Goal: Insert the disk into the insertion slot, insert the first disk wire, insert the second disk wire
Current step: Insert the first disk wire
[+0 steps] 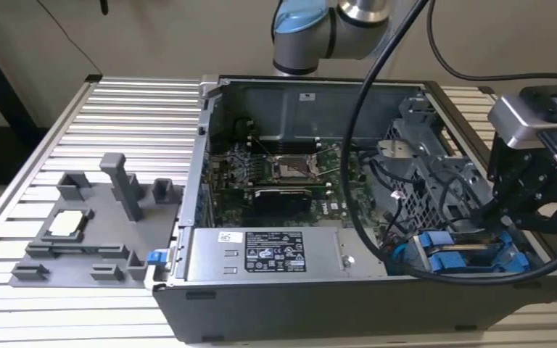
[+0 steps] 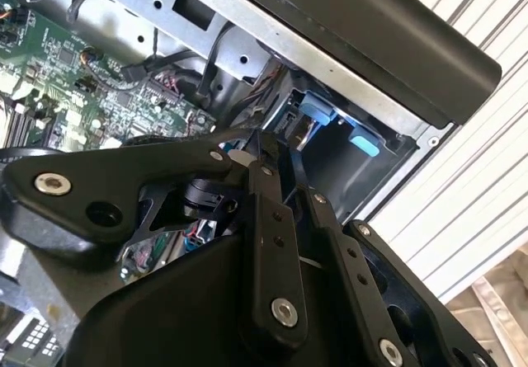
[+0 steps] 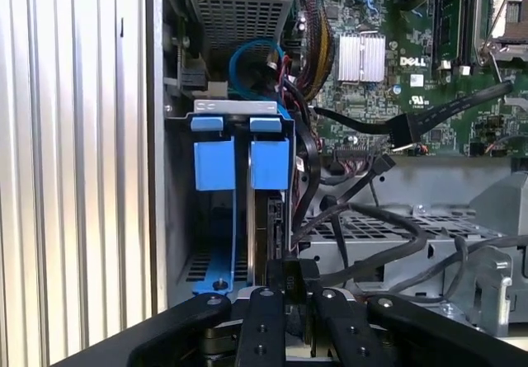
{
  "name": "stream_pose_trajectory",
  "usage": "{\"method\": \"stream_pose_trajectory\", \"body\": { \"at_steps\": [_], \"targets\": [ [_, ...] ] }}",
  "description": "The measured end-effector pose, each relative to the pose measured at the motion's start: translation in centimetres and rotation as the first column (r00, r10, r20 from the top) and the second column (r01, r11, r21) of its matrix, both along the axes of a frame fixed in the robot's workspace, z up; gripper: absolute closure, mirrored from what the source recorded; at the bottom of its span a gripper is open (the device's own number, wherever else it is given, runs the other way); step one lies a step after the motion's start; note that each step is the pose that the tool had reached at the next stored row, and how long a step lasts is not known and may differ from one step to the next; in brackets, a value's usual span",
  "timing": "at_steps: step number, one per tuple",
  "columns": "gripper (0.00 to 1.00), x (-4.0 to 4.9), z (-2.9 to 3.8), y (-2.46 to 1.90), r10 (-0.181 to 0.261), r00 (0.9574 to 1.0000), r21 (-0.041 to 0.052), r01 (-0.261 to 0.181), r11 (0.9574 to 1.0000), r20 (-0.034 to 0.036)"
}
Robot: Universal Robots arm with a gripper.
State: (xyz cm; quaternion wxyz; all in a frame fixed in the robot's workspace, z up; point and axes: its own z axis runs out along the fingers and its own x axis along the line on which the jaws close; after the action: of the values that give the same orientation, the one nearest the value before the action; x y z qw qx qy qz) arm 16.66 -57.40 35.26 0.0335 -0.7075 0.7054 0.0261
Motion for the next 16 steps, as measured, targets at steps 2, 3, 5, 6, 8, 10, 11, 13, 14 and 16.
{"method": "stream_pose_trajectory", "body": {
  "at_steps": [2,3,5,6,8,10,11,13,14,16],
  "targets": [
    [0.81,0.01,-0.16,-0.06,0.0,1.0,0.0002,0.0,1.0,0.0],
    [0.81,0.01,-0.25,-0.09,0.0,1.0,0.0003,0.0,1.0,0.0],
    [0.81,0.04,-0.41,-0.13,0.0,1.0,0.0001,0.0,1.0,0.0],
    [0.81,0.05,-0.48,-0.16,0.0,1.0,0.0,0.0,1.0,0.0],
    [0.81,0.07,-0.62,-0.2,0.0,1.0,0.0001,0.0,1.0,0.0],
    [0.81,0.08,-0.76,-0.23,0.0,1.0,0.0001,0.0,1.0,0.0],
    [0.81,0.09,-0.81,-0.23,0.0,1.0,0.0,0.0,1.0,0.0],
    [0.81,0.1,-0.92,-0.24,0.0,1.0,0.0001,0.0,1.0,0.0],
    [0.81,0.12,-0.95,-0.24,0.0,1.0,0.0,0.0,1.0,0.0],
    [0.81,0.14,-1.01,-0.24,0.0,1.0,0.0,0.0,1.0,0.0]
  ]
}}
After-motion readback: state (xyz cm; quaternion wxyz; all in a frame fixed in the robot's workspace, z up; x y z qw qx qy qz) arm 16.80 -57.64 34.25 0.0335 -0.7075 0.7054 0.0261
